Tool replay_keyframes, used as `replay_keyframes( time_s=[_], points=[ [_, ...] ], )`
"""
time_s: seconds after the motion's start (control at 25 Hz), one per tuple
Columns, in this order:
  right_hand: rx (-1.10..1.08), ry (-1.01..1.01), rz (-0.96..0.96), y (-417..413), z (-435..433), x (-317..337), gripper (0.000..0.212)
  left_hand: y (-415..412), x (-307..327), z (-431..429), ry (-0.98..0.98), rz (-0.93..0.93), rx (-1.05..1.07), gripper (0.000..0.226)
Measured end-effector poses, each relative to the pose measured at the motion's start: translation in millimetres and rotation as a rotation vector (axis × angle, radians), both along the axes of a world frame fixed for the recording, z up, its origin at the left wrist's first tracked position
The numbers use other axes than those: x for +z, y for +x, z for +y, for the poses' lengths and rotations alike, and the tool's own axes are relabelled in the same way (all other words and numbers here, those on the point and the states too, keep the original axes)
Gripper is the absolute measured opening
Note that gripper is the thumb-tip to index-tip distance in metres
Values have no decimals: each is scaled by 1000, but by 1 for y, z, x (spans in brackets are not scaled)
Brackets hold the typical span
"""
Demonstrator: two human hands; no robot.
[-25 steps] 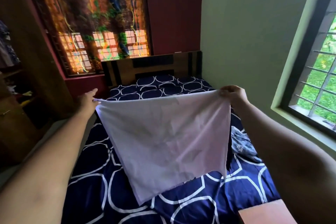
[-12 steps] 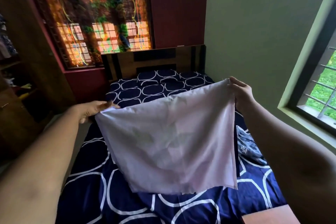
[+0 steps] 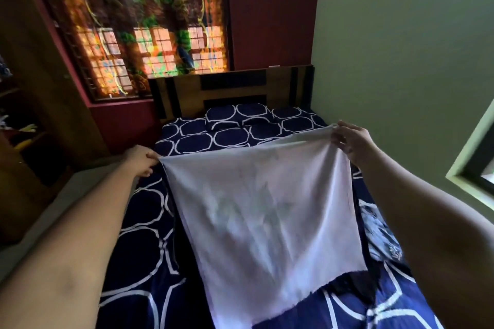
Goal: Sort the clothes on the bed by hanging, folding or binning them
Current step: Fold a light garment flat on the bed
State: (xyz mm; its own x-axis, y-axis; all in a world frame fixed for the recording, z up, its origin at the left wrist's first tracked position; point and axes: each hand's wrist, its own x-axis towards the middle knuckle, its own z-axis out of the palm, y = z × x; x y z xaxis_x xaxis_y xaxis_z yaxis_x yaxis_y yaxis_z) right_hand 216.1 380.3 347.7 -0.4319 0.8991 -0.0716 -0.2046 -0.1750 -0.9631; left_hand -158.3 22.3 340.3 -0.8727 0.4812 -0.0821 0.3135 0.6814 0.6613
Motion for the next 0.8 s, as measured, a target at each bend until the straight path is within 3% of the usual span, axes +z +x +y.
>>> replay_keyframes(
  time_s=[0.08,0.24,0.28,0.36,0.48,0.6,0.8],
  points=[
    [-21,-31,115,-36,10,13,17,-25,11,25,326,-128,149,24],
    [-65,-43,361,-85,13,51,21,-44,56,58,937,-210,219,19],
    [-84,-31,412,-89,14,57,23,-44,67,61,1041,-218,199,13],
    [-136,-17,461,-90,12,61,25,-43,75,56,1165,-187,101,22],
    [-187,-10,389,-76,2,37,25,-38,44,31,1125,-106,58,37],
    [-191,-36,219,-45,-13,-43,32,-12,-38,-3,917,-81,45,44],
    [-124,-119,-346,20,-60,-221,40,54,-220,-70,425,-231,122,45]
  ],
)
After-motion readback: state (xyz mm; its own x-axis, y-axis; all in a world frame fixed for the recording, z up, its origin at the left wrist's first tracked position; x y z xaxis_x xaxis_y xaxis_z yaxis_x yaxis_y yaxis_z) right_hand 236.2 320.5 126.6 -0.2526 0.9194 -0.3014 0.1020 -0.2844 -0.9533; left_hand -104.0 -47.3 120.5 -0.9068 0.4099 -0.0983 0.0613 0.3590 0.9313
